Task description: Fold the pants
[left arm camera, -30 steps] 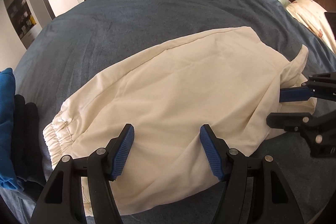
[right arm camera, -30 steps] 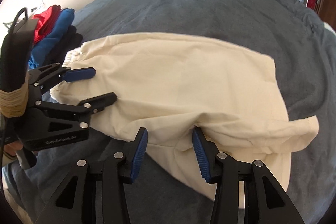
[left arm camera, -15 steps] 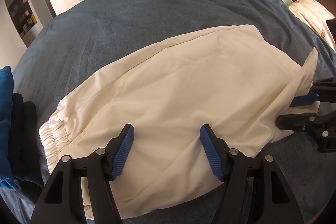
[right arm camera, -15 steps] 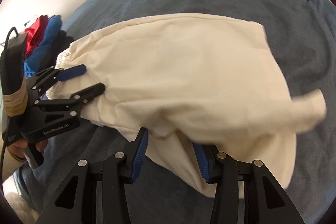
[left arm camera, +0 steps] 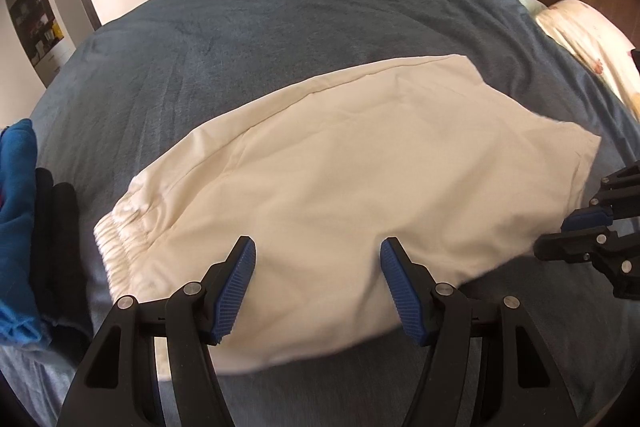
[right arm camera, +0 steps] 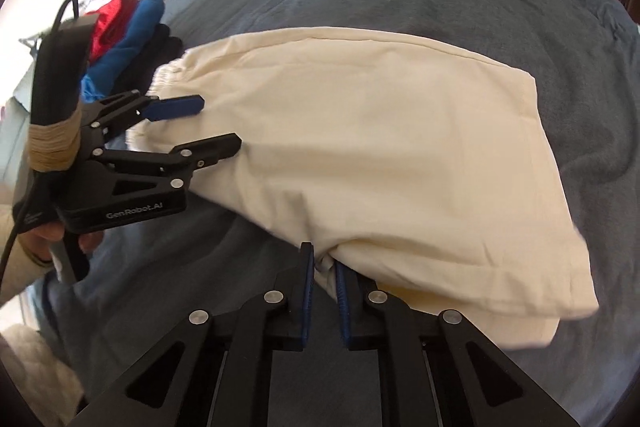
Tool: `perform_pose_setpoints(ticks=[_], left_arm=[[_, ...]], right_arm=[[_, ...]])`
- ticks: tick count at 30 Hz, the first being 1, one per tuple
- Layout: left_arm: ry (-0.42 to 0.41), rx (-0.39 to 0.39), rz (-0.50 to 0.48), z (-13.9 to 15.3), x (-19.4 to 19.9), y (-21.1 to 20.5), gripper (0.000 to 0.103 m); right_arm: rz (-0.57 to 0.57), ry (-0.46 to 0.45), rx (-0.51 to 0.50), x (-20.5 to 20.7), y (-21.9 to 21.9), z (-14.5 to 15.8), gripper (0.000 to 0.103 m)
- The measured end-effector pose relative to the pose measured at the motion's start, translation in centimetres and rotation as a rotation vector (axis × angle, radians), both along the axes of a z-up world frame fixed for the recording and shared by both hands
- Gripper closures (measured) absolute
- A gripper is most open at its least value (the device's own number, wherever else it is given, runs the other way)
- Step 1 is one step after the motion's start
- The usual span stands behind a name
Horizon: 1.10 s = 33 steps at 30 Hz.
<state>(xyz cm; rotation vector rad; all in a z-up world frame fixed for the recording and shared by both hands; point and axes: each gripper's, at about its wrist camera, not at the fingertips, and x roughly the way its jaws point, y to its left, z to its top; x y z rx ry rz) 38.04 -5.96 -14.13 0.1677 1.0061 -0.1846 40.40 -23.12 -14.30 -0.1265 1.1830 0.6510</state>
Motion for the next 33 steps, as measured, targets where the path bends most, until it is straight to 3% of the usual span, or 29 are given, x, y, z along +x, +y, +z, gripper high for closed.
perform_pose_setpoints(ticks=[6,13,23,25,28,33], left_arm=[[0.003,0.06,-0.019,1.0,-2.2,0.4,0.039],[0.039,0.128,0.044,1.4,-3.5,3.6,0.039],[0.006,0.147,0.08,2.8,-4.7,5.5,0.039],[-0.016,0.141,0.089,3.2,-4.6,5.8,0.038],[-0.014,0.115,0.127,3.0,-3.7,6.6,0.039],[-0.012,0.071,0.161,2.1,-2.2,7.6,0.039]], right_arm=[[-0.064,0.077,0.037,-1.9,-0.8,-0.6,0.091],[-0.125,0.131,-0.017,-2.3,-0.4,-2.8,0.091],[-0.273,0.15,-0.144,-4.9,-0.1,-0.7,0.09],[-0.307,0.116,-0.139,-5.3,-0.1,0.9,0.09],[-0.374,-0.012,-0.172,-5.0,0.3,3.1,0.09],[-0.496,-0.082,-0.152,-1.6,-0.6,2.7,0.09]])
